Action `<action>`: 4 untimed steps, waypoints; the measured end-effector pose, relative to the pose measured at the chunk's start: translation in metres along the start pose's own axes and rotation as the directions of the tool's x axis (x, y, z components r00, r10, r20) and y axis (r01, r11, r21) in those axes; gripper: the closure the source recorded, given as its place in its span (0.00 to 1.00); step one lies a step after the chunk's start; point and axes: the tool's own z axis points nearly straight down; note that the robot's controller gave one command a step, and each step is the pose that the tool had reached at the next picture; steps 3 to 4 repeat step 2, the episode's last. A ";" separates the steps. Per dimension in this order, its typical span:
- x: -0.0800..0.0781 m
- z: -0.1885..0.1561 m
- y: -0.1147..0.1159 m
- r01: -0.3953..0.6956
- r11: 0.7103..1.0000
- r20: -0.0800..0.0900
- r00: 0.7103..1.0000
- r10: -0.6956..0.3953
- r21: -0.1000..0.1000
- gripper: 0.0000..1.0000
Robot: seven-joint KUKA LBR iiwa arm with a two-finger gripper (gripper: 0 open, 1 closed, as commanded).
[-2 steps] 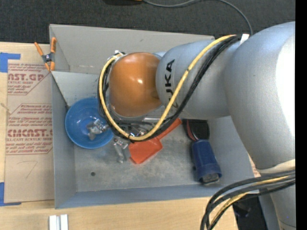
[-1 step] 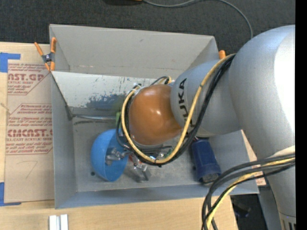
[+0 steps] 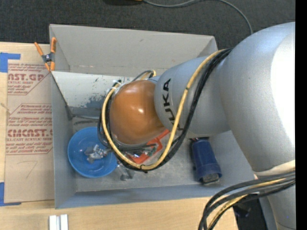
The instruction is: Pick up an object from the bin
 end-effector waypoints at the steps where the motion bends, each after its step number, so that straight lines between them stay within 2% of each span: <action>1: 0.008 0.025 -0.009 -0.210 0.978 -0.010 0.978 0.210 -0.006 1.00; 4: 0.008 0.025 -0.009 -0.211 0.978 -0.010 0.978 0.210 -0.006 1.00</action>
Offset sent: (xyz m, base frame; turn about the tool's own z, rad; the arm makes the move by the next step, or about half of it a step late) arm 0.0000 0.0000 0.0000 0.0000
